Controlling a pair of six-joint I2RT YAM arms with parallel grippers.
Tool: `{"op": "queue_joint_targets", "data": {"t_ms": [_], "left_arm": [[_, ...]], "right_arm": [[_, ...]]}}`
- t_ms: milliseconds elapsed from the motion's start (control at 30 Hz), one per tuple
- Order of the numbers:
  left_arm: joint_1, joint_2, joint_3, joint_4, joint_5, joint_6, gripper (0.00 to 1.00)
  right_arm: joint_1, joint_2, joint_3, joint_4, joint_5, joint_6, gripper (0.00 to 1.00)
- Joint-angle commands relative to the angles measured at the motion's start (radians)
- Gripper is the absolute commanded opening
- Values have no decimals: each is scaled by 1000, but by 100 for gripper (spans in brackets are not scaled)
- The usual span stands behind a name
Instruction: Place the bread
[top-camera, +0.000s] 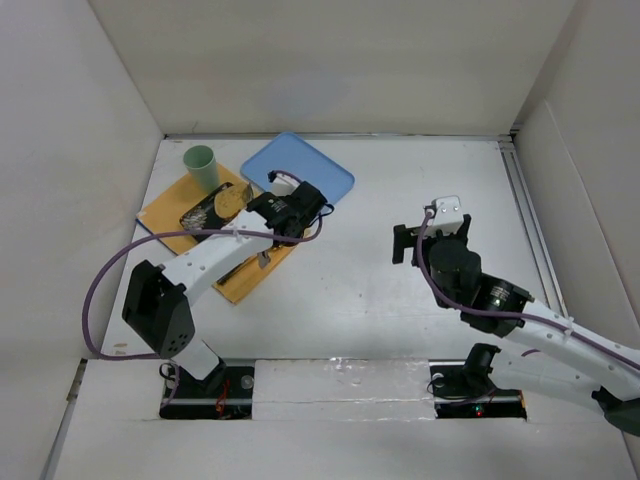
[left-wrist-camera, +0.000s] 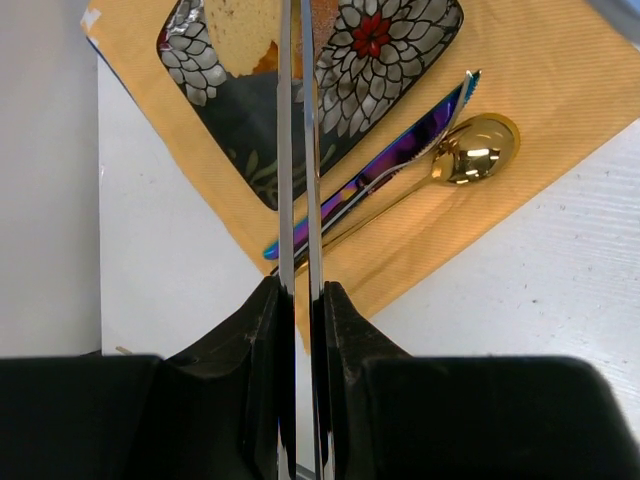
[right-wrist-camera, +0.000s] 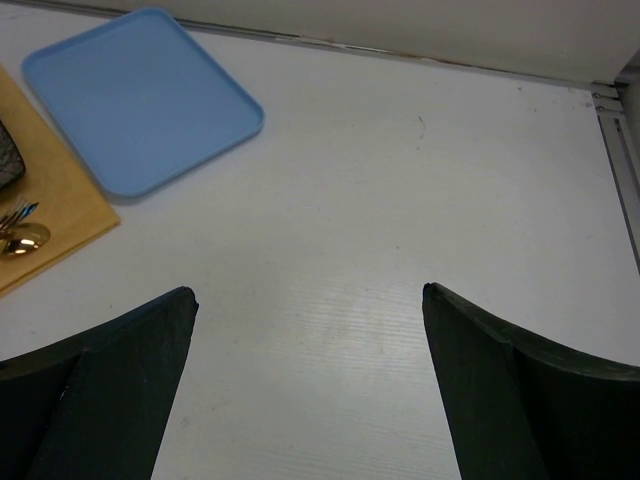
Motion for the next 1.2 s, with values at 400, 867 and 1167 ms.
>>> {"op": "queue_joint_targets", "data": {"t_ms": [400, 867, 1167], "left_arm": [[48, -87, -213, 119, 11, 3, 0], [48, -37, -227, 141, 26, 18, 9], [48, 0, -231, 153, 37, 36, 21]], "right_arm": [[-7, -15, 12, 9, 15, -2, 100], [-7, -20, 12, 9, 17, -1, 100], [-7, -21, 13, 5, 16, -1, 100]]}}
